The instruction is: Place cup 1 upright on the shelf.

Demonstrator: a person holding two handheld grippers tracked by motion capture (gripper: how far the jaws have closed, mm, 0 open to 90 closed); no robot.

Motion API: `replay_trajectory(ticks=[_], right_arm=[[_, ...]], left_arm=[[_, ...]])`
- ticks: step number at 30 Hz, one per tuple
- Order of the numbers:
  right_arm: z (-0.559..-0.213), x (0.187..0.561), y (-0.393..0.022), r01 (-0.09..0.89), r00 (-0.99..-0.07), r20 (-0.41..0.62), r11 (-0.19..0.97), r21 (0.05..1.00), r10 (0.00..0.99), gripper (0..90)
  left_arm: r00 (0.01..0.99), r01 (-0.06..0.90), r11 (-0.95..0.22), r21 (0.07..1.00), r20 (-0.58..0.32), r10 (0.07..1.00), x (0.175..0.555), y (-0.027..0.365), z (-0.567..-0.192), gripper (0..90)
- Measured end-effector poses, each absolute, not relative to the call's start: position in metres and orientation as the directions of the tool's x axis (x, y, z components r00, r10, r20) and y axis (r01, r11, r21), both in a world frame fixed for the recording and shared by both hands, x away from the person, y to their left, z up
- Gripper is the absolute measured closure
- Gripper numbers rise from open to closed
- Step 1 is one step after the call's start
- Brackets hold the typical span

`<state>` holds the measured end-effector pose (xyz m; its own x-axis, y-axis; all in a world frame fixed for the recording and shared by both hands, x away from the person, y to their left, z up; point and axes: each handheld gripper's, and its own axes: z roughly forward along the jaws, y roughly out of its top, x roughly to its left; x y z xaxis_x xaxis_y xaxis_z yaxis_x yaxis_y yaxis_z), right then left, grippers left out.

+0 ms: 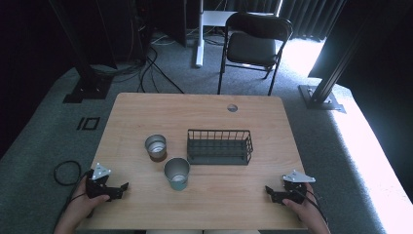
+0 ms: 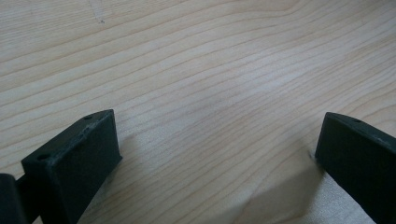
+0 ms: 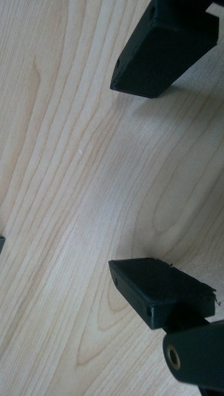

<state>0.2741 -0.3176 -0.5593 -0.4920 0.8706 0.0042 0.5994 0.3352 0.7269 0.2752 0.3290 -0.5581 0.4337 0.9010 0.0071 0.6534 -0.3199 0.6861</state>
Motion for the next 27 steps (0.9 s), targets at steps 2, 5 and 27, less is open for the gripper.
replay_trajectory(ticks=[2,5,27], right_arm=[[-0.559,0.274,-0.317,0.603,-0.484,0.004,0.330,0.726,0.875,12.3],[-0.559,0.273,-0.317,0.602,-0.484,0.003,0.330,0.727,0.875,12.5],[-0.555,0.274,-0.296,0.566,-0.544,0.020,0.349,0.747,0.839,13.0]], left_arm=[[0.434,0.653,-0.320,0.686,0.007,0.901,0.275,0.329,-0.558,0.3],[0.434,0.653,-0.320,0.686,0.007,0.901,0.275,0.329,-0.558,0.3],[0.434,0.654,-0.320,0.686,0.007,0.901,0.275,0.329,-0.558,0.3]])
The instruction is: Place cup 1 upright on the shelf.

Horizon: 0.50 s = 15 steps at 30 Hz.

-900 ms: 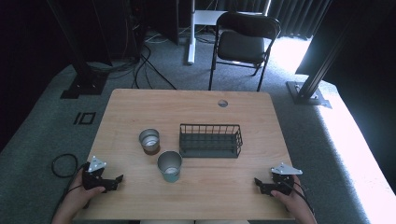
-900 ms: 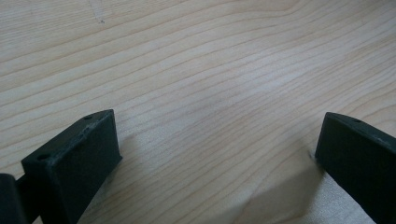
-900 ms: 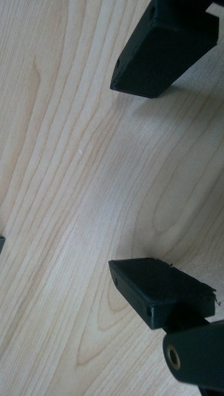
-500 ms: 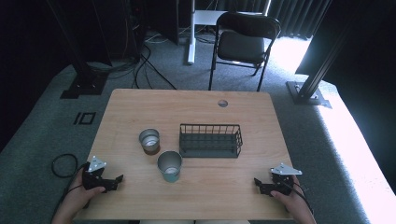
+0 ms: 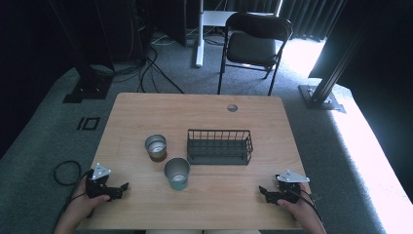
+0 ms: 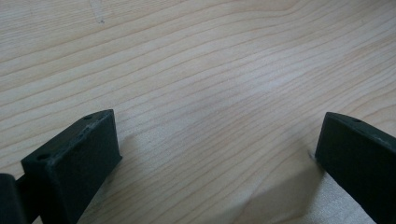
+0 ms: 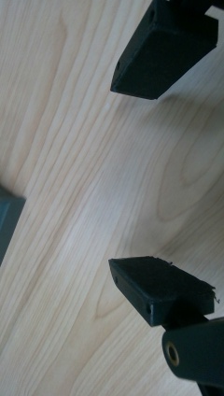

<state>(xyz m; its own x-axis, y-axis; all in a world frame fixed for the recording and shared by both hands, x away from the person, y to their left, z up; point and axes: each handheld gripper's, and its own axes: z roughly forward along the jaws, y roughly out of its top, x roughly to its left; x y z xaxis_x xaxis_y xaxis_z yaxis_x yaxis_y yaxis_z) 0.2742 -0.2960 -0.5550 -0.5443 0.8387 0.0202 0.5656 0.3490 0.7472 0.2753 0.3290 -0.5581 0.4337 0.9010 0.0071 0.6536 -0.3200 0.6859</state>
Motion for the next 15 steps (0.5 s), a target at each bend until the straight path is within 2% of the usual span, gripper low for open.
replay_trajectory(ticks=[15], right_arm=[[-0.547,0.284,-0.256,0.519,-0.626,0.038,0.380,0.765,0.779,13.5]], left_arm=[[0.434,0.654,-0.320,0.686,0.007,0.901,0.275,0.329,-0.558,0.3]])
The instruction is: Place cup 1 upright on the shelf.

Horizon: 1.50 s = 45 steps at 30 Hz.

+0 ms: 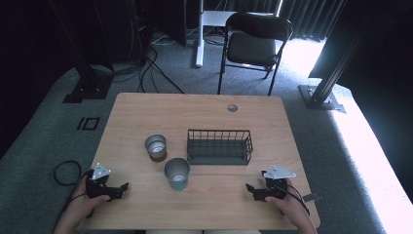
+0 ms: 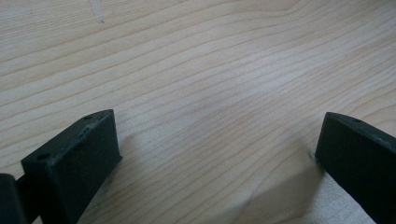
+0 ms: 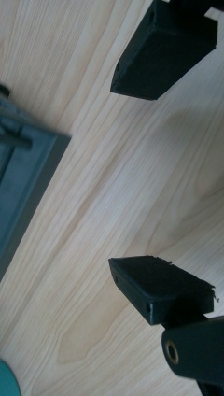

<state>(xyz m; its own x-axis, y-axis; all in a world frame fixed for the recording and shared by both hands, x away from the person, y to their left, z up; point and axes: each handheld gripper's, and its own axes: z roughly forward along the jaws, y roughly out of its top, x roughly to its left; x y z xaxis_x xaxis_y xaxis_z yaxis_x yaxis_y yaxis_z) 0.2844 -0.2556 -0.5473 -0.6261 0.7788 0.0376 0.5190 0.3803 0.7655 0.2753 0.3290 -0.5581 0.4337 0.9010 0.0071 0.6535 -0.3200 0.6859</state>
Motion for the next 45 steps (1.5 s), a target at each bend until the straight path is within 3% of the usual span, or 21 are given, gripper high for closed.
replay_trajectory(ticks=[45], right_arm=[[-0.540,0.300,-0.156,0.401,-0.792,0.063,0.441,0.803,0.607,13.9]], left_arm=[[0.434,0.654,-0.320,0.686,0.007,0.901,0.275,0.329,-0.558,0.3]])
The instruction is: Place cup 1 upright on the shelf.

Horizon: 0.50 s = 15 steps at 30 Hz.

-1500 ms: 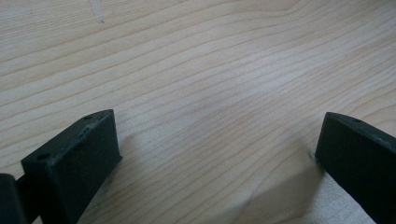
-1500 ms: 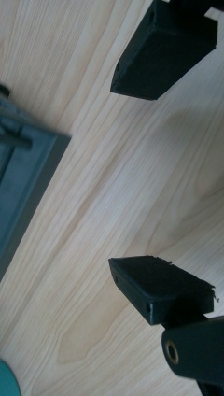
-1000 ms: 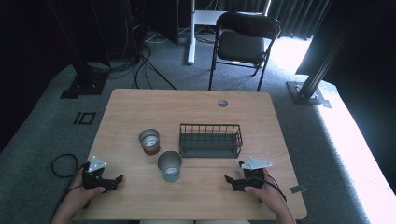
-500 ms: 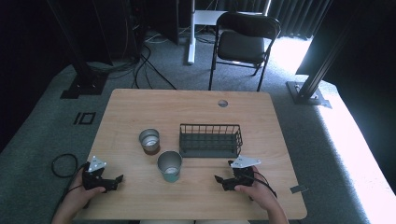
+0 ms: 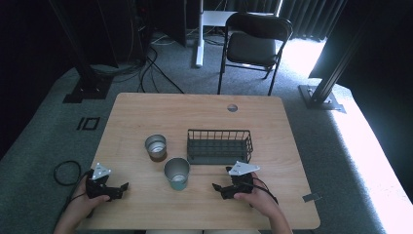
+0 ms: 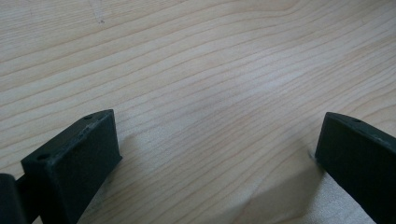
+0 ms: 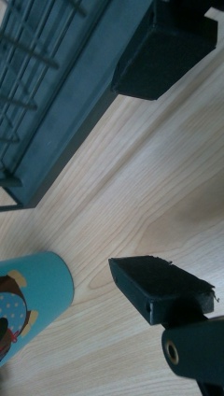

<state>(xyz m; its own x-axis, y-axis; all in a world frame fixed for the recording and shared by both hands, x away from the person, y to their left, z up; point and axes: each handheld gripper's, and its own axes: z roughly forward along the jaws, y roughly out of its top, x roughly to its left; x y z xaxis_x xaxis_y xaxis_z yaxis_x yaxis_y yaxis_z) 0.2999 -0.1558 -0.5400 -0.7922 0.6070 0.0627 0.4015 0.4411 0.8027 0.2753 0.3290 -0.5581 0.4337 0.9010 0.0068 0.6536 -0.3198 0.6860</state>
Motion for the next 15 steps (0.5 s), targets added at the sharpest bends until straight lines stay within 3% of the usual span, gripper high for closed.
replay_trajectory(ticks=[15], right_arm=[[-0.537,0.298,-0.127,0.362,-0.837,0.071,0.452,0.816,0.542,13.9]], left_arm=[[0.434,0.654,-0.320,0.686,0.007,0.901,0.275,0.329,-0.558,0.3]])
